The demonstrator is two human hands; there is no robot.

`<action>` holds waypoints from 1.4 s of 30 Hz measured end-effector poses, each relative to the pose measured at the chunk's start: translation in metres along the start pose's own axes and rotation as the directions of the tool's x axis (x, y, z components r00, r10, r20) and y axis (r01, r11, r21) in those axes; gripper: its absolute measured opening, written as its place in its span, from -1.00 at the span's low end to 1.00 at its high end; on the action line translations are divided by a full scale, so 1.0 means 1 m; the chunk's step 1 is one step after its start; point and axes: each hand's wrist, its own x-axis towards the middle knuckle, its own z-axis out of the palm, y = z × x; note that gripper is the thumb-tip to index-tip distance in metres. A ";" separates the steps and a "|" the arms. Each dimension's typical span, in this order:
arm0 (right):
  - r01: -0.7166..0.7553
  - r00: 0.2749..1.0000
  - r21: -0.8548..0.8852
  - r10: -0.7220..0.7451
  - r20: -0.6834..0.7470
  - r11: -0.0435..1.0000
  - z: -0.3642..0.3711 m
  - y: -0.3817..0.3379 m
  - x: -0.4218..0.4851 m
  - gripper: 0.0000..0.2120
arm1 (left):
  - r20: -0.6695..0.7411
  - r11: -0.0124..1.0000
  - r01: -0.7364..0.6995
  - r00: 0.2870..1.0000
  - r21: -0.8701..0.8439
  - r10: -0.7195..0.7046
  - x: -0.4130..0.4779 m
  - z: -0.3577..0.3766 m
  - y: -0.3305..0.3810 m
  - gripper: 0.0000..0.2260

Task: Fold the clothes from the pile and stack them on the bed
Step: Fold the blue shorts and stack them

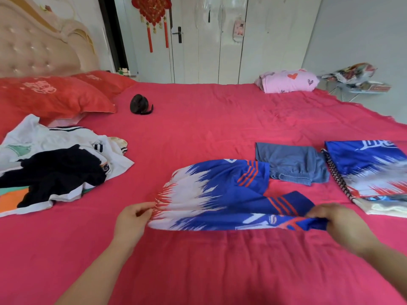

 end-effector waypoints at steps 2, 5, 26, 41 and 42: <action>0.054 0.974 -0.144 -0.021 0.224 0.988 -0.006 0.005 -0.012 -0.37 | 0.051 0.975 -0.061 0.997 0.215 0.051 -0.007 0.010 -0.007 -0.80; -0.074 0.917 -0.238 0.160 0.366 0.968 0.000 -0.005 -0.020 -0.47 | 0.045 0.823 -0.003 0.999 0.568 -0.027 -0.025 0.023 -0.004 -0.72; -0.218 0.890 -0.165 0.265 0.372 0.962 0.051 -0.056 0.054 -0.80 | 0.511 0.574 -0.478 0.851 0.665 0.117 0.016 0.059 0.037 -0.62; -0.215 0.965 -0.260 0.246 0.091 0.941 0.123 0.022 0.258 -0.64 | 0.411 0.614 -0.318 0.912 0.722 -0.012 0.190 0.128 0.016 -0.58; -0.225 0.957 -0.302 0.268 0.110 0.926 0.130 0.025 0.265 -0.56 | 0.424 0.595 -0.323 0.905 0.736 -0.033 0.195 0.132 0.012 -0.62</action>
